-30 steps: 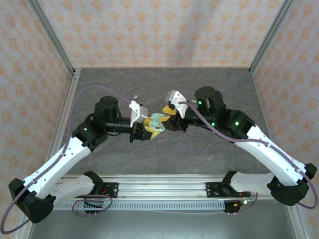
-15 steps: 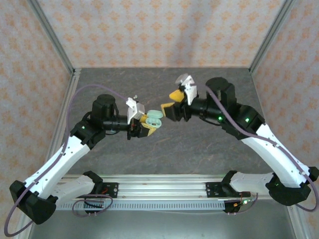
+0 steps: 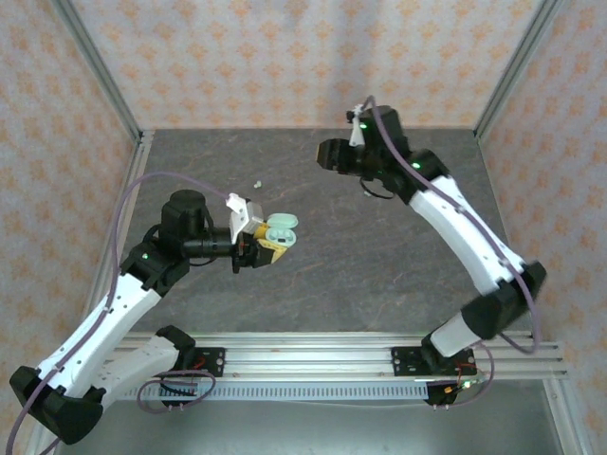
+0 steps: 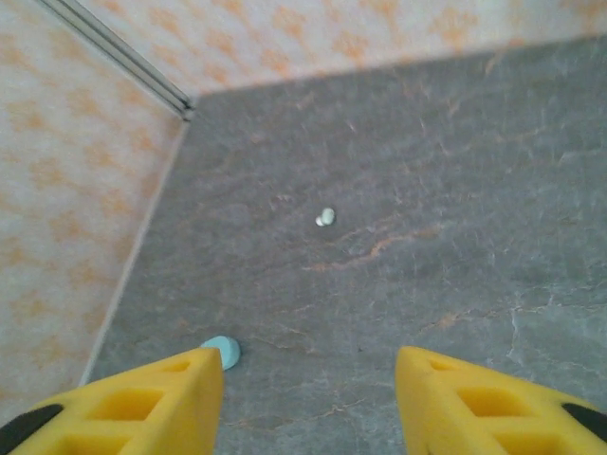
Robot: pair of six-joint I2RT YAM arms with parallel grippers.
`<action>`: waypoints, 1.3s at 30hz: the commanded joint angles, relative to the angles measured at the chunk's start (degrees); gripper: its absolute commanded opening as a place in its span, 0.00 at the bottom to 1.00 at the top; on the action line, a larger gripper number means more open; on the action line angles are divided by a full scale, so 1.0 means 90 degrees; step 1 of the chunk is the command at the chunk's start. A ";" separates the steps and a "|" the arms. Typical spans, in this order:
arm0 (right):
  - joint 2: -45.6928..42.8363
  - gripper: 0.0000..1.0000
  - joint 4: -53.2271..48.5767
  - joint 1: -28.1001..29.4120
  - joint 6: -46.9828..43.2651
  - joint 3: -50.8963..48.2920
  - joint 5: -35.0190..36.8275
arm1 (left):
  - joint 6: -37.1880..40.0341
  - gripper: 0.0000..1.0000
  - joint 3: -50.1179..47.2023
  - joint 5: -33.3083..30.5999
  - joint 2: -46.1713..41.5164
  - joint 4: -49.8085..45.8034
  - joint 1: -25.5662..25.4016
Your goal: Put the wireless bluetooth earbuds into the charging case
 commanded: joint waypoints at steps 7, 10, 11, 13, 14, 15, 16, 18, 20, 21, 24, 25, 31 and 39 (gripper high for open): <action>0.3409 0.42 -0.0571 0.0161 0.1071 0.2539 -0.0085 | 0.0019 0.06 0.0160 -0.0446 -0.0102 -0.0226 0.0153; 0.4795 0.42 -0.1207 0.0379 0.1110 0.4173 0.0176 | -0.0003 0.06 0.0263 -0.0450 -0.0002 -0.0268 0.0189; 0.5189 0.42 -0.1365 0.0447 0.1131 0.4674 0.0288 | -0.0016 0.06 0.0274 -0.0473 0.0017 -0.0268 0.0192; 0.6048 0.41 -0.1597 0.0585 0.1251 0.5770 0.0568 | -0.0076 0.06 0.0255 -0.0493 0.0056 -0.0198 0.0211; 0.6264 0.40 -0.1563 0.0621 0.1325 0.5981 0.0634 | -0.0106 0.06 0.0238 -0.0498 0.0062 -0.0157 0.0217; 0.6480 0.38 -0.1373 0.0668 0.1420 0.6107 0.0741 | -0.0144 0.06 0.0212 -0.0498 0.0068 -0.0106 0.0227; 0.6578 0.37 -0.1128 0.0713 0.1496 0.6056 0.0893 | -0.0189 0.06 0.0197 -0.0498 0.0068 -0.0057 0.0229; 0.6685 0.35 -0.0640 0.0786 0.1590 0.5809 0.1080 | -0.0246 0.06 0.0170 -0.0535 0.0068 0.0004 0.0232; 0.6797 0.35 -0.0176 0.0827 0.1725 0.5653 0.1137 | -0.0292 0.06 0.0149 -0.0528 0.0077 0.0042 0.0243; 0.6871 0.35 -0.0004 0.0855 0.1765 0.5663 0.1178 | -0.0316 0.06 0.0135 -0.0518 0.0087 0.0056 0.0235; 0.7040 0.35 0.0371 0.0934 0.1773 0.5698 0.1427 | -0.0336 0.06 0.0099 -0.0508 0.0087 0.0085 0.0243; 0.7087 0.35 0.0498 0.0950 0.1763 0.5698 0.1492 | -0.0344 0.06 0.0095 -0.0510 0.0092 0.0102 0.0242; 0.7374 0.36 0.1033 0.0984 0.1816 0.5746 0.1793 | -0.0366 0.06 0.0070 -0.0507 0.0116 0.0176 0.0253; 0.7811 0.36 0.1505 0.1038 0.1780 0.5988 0.1838 | -0.0397 0.06 0.0067 -0.0437 0.0190 0.0254 0.0257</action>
